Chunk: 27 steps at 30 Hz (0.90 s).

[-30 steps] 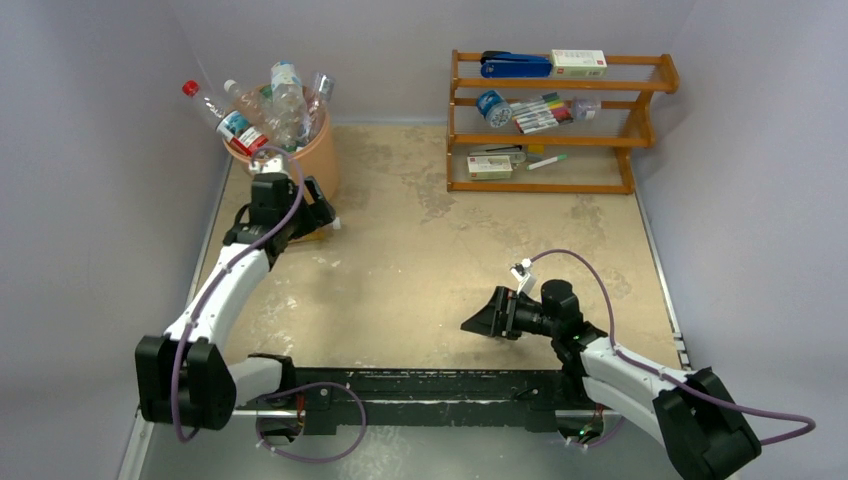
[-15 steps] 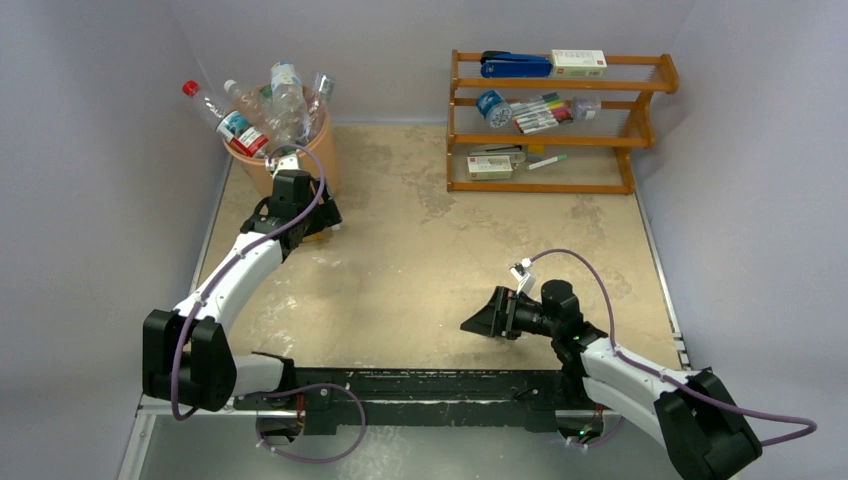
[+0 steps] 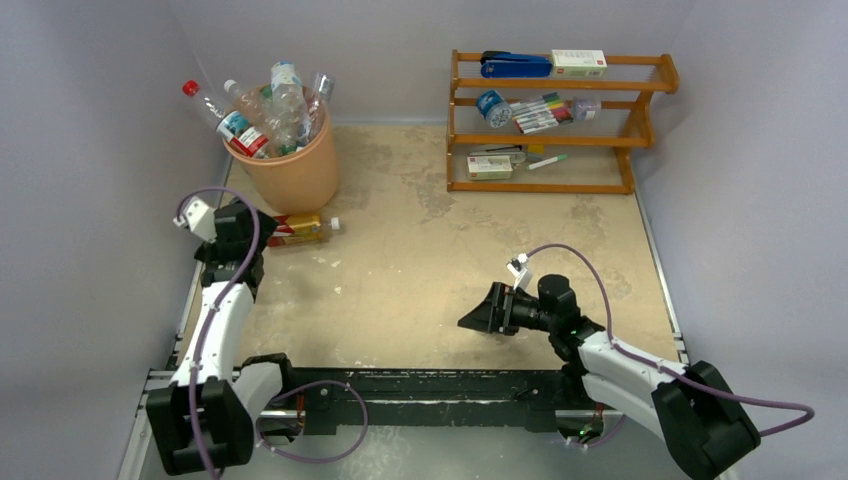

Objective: Put the plastic bottles in the bin
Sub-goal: Pick up the plastic bottle at the center of the board.

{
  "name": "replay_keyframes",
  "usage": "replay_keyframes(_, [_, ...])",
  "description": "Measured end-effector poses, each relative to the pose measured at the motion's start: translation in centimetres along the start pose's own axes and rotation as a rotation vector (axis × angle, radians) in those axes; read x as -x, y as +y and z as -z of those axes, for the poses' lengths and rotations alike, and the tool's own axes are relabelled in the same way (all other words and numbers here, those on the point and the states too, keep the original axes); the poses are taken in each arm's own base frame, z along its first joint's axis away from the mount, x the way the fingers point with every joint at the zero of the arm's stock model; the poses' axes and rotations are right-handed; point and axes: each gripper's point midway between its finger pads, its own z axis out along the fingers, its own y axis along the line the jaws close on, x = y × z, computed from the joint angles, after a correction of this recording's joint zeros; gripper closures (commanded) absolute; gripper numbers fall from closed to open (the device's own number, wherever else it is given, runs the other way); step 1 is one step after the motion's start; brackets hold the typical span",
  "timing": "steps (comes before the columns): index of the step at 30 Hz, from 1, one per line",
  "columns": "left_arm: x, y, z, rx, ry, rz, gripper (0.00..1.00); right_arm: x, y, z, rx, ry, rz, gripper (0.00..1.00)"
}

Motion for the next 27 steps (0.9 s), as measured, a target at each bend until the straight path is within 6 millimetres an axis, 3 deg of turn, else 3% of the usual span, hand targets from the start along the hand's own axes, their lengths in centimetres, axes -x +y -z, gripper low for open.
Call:
replay_keyframes(5, [-0.6, 6.2, -2.4, 0.147, 0.021, 0.186, 0.01, 0.8, 1.0, -0.5, 0.020, 0.002, 0.025, 0.00])
replay_keyframes(9, [-1.5, 8.7, -3.7, 0.208, 0.045, 0.290, 0.01, 0.5, 1.2, -0.6, 0.027, 0.012, 0.031, 0.00])
replay_keyframes(16, [-2.1, 9.0, -6.9, 0.233, 0.086, 0.318, 0.00, 0.6, 1.7, -0.5, 0.042, 0.003, 0.045, 0.00])
replay_keyframes(22, [-2.2, 8.0, -10.3, 0.207, 0.111, 0.316, 0.02, 0.6, 1.8, -0.5, 0.044, 0.002, 0.048, 0.00])
replay_keyframes(27, [-2.7, 7.1, -11.6, 0.151, 0.132, 0.317, 0.07, 0.6, 1.7, -0.5, 0.043, 0.005, 0.047, 0.00])
